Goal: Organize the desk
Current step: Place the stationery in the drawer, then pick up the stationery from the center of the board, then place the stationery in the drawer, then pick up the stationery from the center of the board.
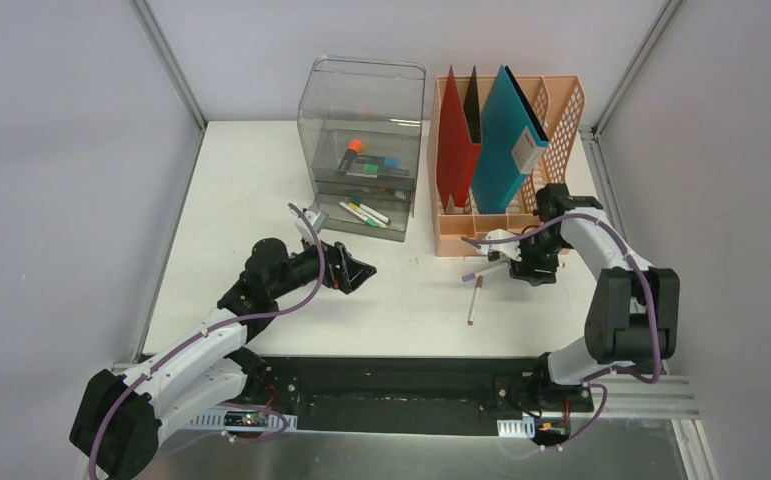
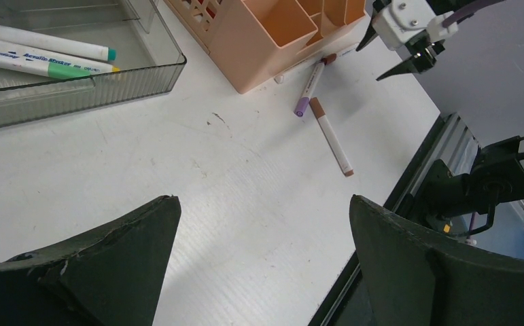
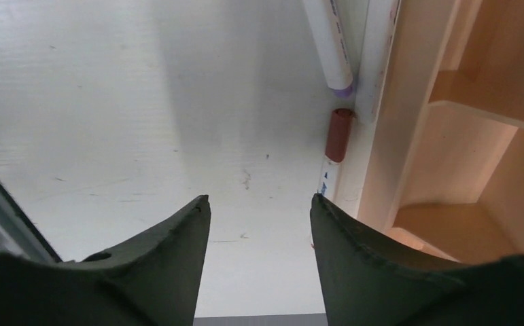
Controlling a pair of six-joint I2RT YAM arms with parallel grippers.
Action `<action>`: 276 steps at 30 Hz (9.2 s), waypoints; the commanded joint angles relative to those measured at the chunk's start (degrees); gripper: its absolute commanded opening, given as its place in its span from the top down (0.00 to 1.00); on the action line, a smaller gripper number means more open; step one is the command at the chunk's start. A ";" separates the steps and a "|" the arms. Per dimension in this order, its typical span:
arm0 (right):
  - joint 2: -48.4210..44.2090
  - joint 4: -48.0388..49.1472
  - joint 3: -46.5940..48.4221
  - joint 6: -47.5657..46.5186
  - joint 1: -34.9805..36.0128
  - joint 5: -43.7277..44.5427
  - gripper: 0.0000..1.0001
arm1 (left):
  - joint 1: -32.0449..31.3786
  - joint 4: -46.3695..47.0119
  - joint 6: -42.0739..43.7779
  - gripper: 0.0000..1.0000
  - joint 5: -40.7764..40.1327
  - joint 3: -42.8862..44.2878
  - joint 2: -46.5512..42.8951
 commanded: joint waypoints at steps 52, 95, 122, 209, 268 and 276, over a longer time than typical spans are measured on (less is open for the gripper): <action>3.23 5.59 -2.94 37.57 7.10 13.63 1.00 | 0.22 11.44 -0.36 0.04 10.17 -2.50 3.66; -8.65 -5.26 4.11 43.82 11.50 -43.78 1.00 | -24.08 66.69 -17.61 0.22 -11.19 11.72 48.01; -7.91 -3.24 3.47 45.48 12.90 -40.56 0.74 | -25.22 67.59 -21.76 1.00 -13.70 9.99 49.16; -13.03 4.21 -0.97 47.56 12.99 -29.29 0.59 | 9.17 39.21 -37.18 0.31 -12.58 3.86 28.97; -21.03 27.38 -4.17 80.01 -2.31 15.79 0.84 | -39.89 -33.36 1.23 0.63 -39.19 65.19 70.17; -21.20 27.32 -4.23 79.99 -2.31 15.03 0.85 | -41.09 -41.38 1.93 0.66 -44.74 73.49 77.08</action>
